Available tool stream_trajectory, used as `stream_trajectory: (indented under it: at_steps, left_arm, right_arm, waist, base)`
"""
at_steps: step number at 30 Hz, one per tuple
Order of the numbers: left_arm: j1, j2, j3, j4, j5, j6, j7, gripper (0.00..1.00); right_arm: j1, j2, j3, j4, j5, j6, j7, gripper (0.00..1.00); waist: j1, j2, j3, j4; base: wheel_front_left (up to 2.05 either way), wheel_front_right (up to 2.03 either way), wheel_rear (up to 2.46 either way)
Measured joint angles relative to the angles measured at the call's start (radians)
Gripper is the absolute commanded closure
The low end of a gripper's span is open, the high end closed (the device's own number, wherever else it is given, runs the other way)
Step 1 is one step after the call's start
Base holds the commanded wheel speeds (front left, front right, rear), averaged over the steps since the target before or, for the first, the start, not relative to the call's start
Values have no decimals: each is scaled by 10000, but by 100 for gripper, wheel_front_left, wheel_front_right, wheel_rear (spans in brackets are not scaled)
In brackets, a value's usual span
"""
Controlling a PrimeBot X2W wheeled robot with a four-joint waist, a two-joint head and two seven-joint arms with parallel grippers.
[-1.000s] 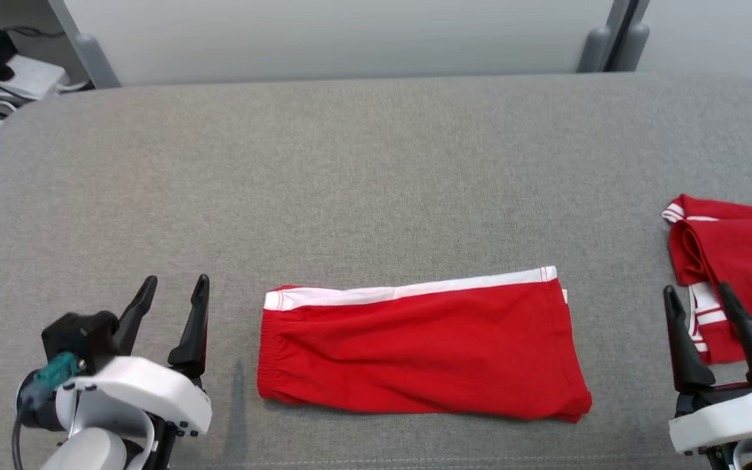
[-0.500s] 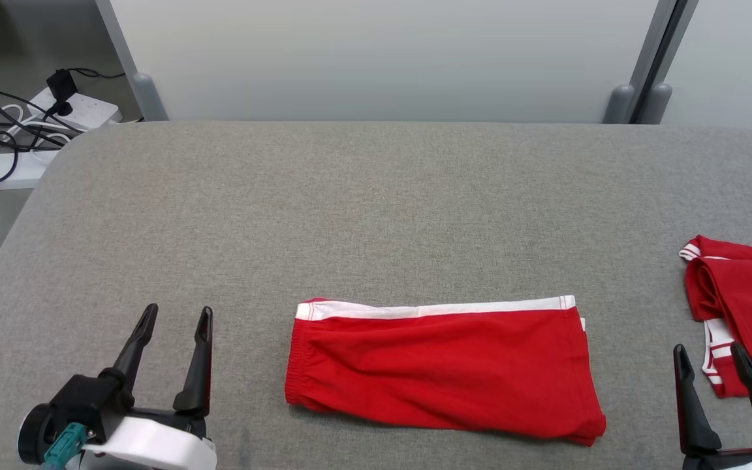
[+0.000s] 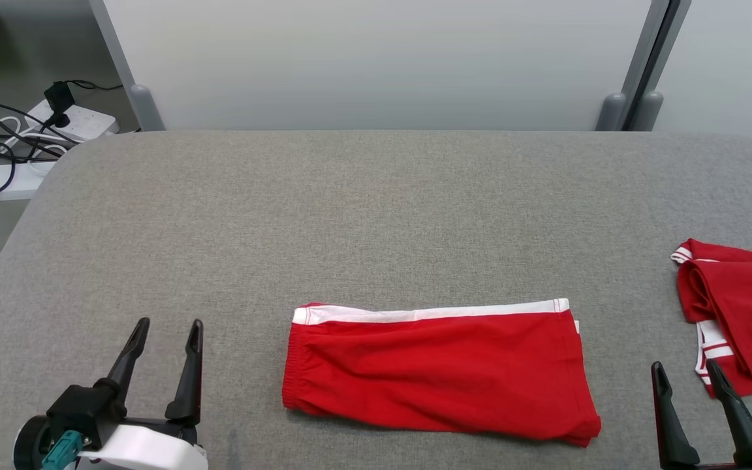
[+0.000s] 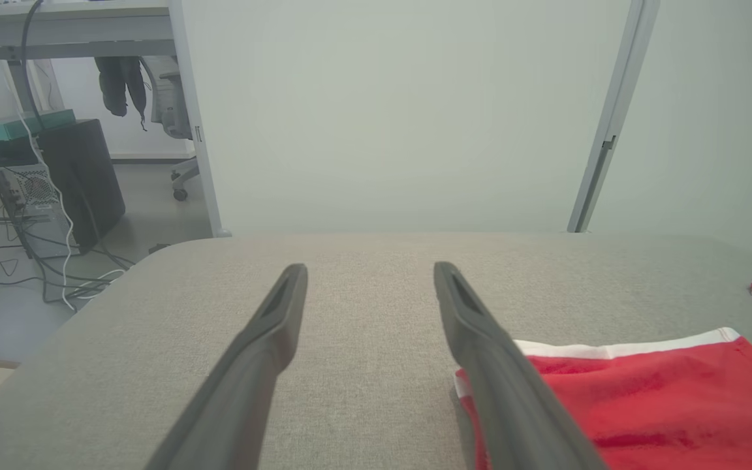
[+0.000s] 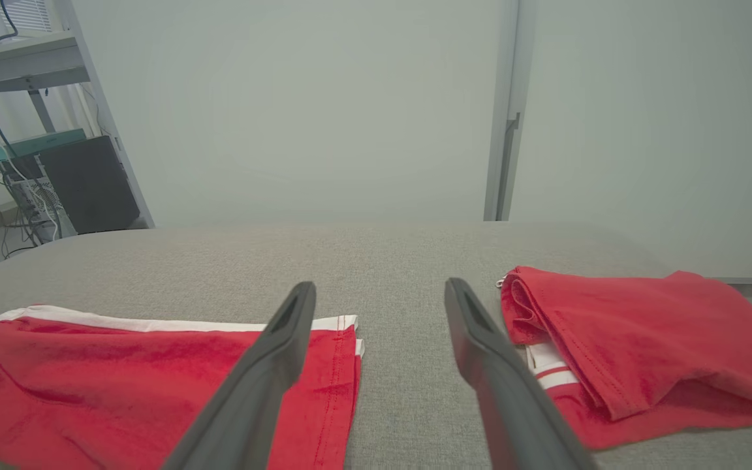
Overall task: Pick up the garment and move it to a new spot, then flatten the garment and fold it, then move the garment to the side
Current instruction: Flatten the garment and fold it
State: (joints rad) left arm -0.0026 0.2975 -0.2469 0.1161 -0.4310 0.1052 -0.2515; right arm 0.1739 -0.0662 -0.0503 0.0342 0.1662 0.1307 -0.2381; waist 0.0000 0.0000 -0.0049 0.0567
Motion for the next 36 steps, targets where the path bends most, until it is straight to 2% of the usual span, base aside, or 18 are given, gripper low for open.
stream_trajectory:
  at_steps: [21, 28, 36]
  left_arm:
    - [8, -477, 422, 322, 545, -447, 0, 0]
    - [-97, -681, 328, 412, 727, -623, 0, 0]
    - [-501, -1011, 203, 700, 895, -982, 0, 0]
  right_arm:
    - [-55, 17, -92, 307, 4, 0, -13, 0]
    - [-1034, -472, -50, 2006, 351, 0, 295, 0]
    - [-2170, -788, 963, 4865, 1212, 0, 431, 0]
  waist:
    - [0, 0, 189, 65]
    - [0, 0, 418, 449]
    - [0, 0, 624, 1128]
  base:
    - [0, 0, 0]
    - [0, 0, 0]
    - [0, 0, 0]
